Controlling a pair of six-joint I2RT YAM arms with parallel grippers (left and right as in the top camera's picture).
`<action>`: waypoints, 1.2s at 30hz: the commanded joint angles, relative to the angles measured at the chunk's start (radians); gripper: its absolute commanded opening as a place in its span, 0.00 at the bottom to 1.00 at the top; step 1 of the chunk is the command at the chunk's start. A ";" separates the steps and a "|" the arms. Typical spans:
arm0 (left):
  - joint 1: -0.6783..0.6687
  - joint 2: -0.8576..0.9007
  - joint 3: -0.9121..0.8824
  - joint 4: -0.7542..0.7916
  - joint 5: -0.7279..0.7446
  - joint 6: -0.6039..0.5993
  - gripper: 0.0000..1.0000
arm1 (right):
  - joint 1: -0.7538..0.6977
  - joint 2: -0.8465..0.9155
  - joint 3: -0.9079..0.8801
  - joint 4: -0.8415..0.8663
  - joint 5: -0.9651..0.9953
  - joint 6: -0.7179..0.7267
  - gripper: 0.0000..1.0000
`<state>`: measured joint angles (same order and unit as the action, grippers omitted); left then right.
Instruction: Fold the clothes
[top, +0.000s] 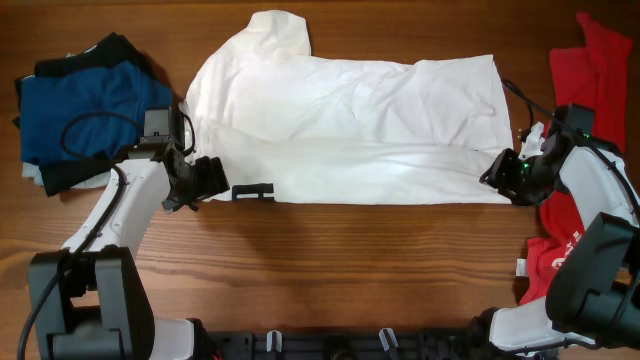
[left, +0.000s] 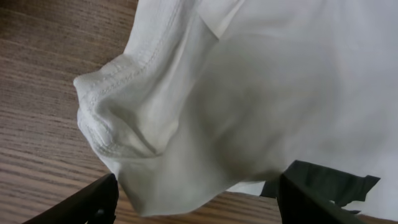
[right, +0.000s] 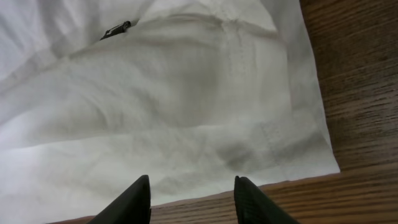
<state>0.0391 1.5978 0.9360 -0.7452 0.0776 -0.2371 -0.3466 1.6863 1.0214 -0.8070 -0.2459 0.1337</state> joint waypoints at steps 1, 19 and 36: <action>-0.003 0.009 -0.011 -0.008 -0.016 0.019 0.80 | 0.003 -0.005 -0.003 -0.006 0.015 0.006 0.37; -0.003 0.009 -0.016 0.000 0.014 0.012 0.76 | 0.003 0.076 -0.115 0.119 0.151 0.083 0.32; -0.003 0.009 -0.016 0.030 0.014 0.012 0.52 | 0.003 0.076 -0.115 0.096 0.265 0.208 0.29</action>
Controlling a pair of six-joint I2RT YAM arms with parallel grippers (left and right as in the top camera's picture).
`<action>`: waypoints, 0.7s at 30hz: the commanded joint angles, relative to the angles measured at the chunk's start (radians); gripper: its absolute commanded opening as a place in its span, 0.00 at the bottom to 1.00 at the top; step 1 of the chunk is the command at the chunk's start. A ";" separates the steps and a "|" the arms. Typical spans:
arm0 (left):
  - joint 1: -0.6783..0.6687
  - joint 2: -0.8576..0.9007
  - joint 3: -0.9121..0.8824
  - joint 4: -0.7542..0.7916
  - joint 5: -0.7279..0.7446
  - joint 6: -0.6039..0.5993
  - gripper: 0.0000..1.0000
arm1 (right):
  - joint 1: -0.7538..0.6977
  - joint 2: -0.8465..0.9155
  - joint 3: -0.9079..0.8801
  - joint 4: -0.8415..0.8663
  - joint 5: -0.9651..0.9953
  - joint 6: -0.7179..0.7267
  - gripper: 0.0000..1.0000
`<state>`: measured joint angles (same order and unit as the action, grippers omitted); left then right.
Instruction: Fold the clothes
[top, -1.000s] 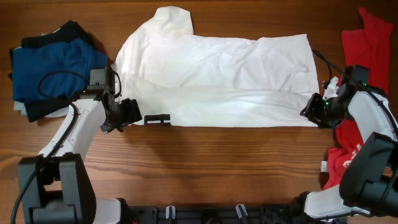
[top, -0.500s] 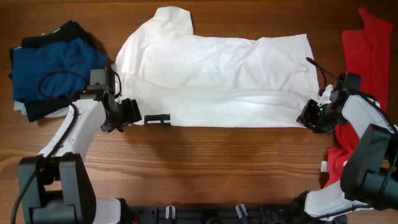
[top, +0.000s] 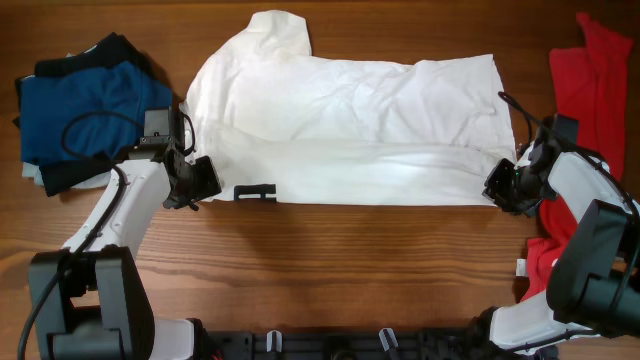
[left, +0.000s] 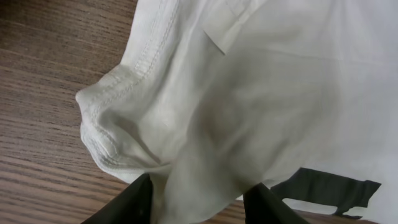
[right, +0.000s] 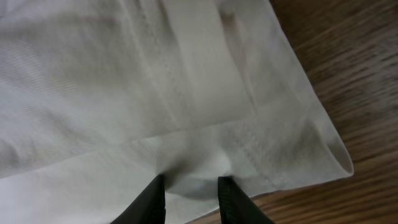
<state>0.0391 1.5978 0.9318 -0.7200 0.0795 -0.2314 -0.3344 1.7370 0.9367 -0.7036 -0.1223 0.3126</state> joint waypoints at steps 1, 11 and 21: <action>-0.003 0.009 -0.012 0.004 0.013 0.006 0.53 | -0.009 0.025 -0.030 -0.007 0.142 0.028 0.29; -0.003 0.009 -0.012 0.014 -0.266 0.006 0.22 | -0.009 0.025 -0.030 -0.002 0.142 0.028 0.28; -0.002 0.009 -0.011 0.082 -0.478 0.006 0.22 | -0.009 0.025 -0.030 0.006 0.142 0.028 0.28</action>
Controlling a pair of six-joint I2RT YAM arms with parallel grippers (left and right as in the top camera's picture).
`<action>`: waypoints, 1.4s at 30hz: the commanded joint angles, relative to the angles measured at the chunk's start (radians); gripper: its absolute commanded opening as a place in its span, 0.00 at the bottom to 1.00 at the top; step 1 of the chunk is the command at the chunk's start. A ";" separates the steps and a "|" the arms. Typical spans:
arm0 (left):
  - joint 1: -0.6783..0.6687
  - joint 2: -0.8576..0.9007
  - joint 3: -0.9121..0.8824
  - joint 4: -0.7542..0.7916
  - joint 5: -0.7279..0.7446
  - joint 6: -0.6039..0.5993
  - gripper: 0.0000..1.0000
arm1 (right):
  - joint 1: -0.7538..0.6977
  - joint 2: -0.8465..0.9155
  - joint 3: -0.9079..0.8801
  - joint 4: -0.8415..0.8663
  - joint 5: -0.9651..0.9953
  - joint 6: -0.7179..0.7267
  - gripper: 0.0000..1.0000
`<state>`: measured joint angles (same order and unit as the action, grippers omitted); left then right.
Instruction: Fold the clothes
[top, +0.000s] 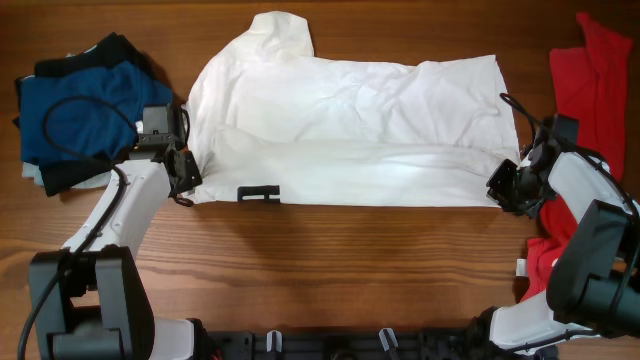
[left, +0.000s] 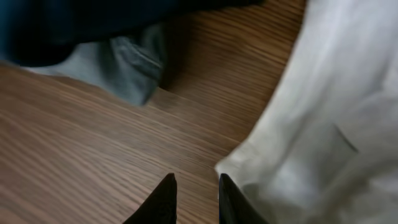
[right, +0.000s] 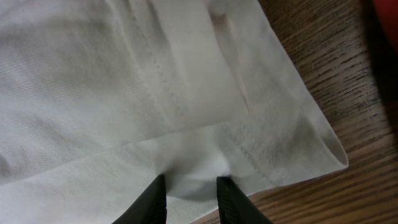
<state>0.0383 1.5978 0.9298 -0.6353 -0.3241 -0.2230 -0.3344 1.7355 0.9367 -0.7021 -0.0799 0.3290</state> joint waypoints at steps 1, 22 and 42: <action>-0.001 0.008 -0.010 -0.010 -0.027 -0.002 0.20 | -0.009 0.026 -0.030 0.006 0.100 0.012 0.28; -0.001 -0.098 -0.048 -0.105 0.339 -0.003 0.47 | -0.009 0.026 -0.030 0.004 0.100 0.011 0.28; -0.001 -0.013 -0.049 -0.066 0.340 -0.001 0.04 | -0.009 0.026 -0.030 0.006 0.100 0.011 0.28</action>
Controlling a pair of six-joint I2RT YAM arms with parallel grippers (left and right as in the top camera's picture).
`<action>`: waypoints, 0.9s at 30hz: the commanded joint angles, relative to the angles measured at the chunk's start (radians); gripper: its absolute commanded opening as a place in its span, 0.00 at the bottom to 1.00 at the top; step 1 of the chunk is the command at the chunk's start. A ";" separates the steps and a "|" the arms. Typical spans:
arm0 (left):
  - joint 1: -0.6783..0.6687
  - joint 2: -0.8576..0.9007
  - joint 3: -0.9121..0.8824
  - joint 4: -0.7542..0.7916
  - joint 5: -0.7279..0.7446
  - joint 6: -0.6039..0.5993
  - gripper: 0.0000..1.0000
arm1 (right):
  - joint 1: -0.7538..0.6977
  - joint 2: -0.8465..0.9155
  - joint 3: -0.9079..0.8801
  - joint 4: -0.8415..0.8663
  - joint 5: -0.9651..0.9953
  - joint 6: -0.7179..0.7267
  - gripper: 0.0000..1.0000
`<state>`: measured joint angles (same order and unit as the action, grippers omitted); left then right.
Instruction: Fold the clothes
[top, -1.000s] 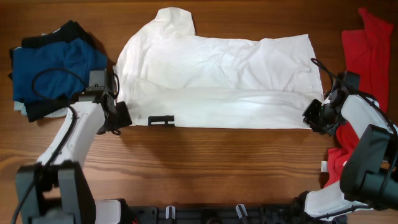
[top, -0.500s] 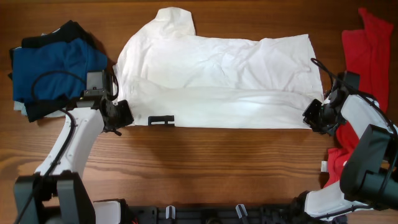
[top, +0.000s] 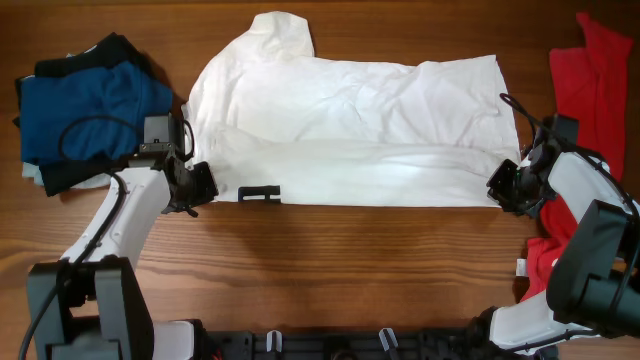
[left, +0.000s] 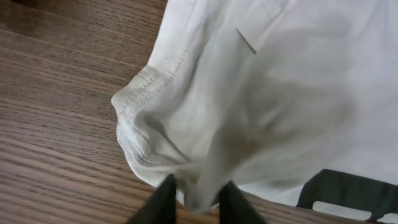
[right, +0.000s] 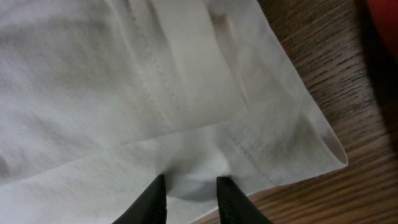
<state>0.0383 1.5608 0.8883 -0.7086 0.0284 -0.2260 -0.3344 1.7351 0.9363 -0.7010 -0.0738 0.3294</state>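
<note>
A white shirt lies spread across the table, its near long edge folded up onto itself. My left gripper is at the shirt's near left corner; in the left wrist view the gripper is shut on a pinch of the bunched hem. My right gripper is at the near right corner, and in its wrist view the gripper is shut on the folded hem layers. A black patch shows at the shirt's near edge.
A pile of blue and dark clothes sits at the far left, close behind my left arm. A red garment lies along the right edge, with more red cloth under my right arm. Bare wood runs along the front.
My left gripper was off the shirt's left edge, facing wood and the blue pile. Now it is at the near left corner, shut on the cloth. The right gripper has not moved.
Both grippers first stood open at the shirt's two near corners. Then both had narrowed onto the cloth there. The left one was then turned away toward the blue pile while the right kept its pinch. Now both hold the near corners.
</note>
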 joint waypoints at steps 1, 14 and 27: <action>-0.001 0.029 -0.008 0.010 -0.031 0.003 0.04 | -0.009 0.027 -0.030 0.005 0.093 0.011 0.28; 0.024 0.031 -0.008 0.229 -0.284 -0.013 0.05 | -0.009 0.027 -0.030 0.005 0.093 0.011 0.28; 0.024 0.031 -0.008 0.044 -0.135 -0.029 0.31 | -0.009 0.027 -0.030 0.005 0.093 0.011 0.28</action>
<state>0.0593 1.5852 0.8822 -0.6552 -0.2020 -0.2379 -0.3344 1.7351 0.9363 -0.7006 -0.0700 0.3294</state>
